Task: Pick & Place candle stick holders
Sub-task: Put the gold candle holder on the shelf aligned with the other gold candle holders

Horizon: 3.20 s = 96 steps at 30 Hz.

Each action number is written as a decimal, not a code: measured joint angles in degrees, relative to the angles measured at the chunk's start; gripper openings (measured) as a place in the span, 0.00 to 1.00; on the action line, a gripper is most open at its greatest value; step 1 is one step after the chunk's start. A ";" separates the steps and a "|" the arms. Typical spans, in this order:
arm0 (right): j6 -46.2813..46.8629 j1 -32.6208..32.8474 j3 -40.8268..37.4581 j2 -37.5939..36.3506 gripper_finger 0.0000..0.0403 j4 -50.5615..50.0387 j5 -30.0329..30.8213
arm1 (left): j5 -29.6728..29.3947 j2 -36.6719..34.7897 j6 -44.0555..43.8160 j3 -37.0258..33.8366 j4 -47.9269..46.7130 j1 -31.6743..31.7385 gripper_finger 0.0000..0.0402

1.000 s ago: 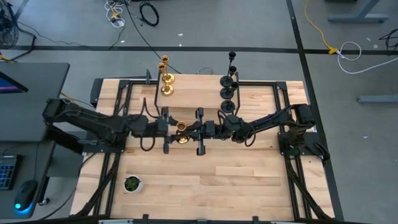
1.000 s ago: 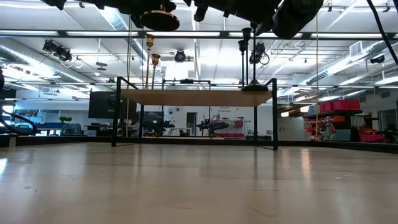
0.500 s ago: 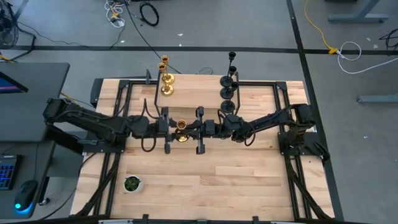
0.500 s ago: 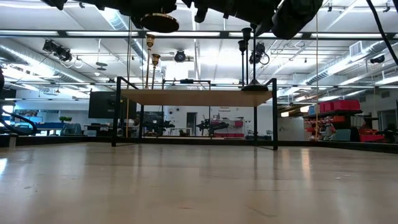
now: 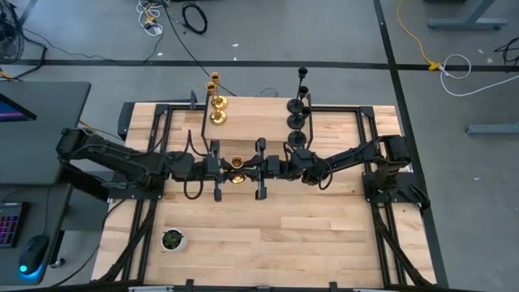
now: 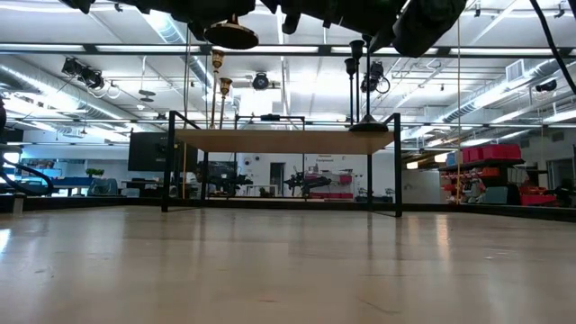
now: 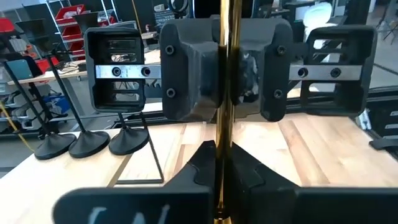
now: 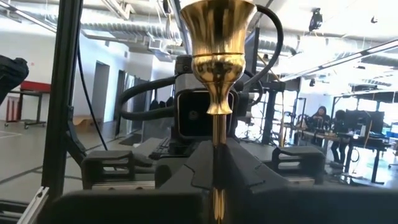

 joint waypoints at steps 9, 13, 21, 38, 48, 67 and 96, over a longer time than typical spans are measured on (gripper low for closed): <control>1.91 0.11 0.02 -0.07 0.16 -2.19 6.34 | -5.52 -0.02 -0.01 0.00 -2.44 0.07 0.03; 1.78 0.24 0.00 -0.94 0.19 -4.22 7.28 | -8.39 -0.05 0.71 0.00 -2.94 0.04 0.03; -0.61 1.95 0.00 -7.33 0.19 -18.89 10.65 | -11.86 -2.11 0.54 0.02 -4.41 0.07 0.03; -4.34 9.41 -0.07 -12.92 0.19 -31.31 26.66 | -19.77 -7.52 -6.27 0.09 -17.28 12.44 0.03; -6.09 12.42 -0.07 -12.90 0.19 -32.70 31.41 | -16.95 -7.54 -9.83 0.07 -19.15 20.76 0.03; -7.13 12.61 -0.07 -12.85 0.19 -32.25 31.01 | -8.37 -9.73 -12.22 -17.30 7.02 26.93 0.03; -8.30 12.59 -0.07 -12.85 0.19 -31.73 30.93 | -5.13 -7.45 -11.42 -20.81 16.25 29.44 0.03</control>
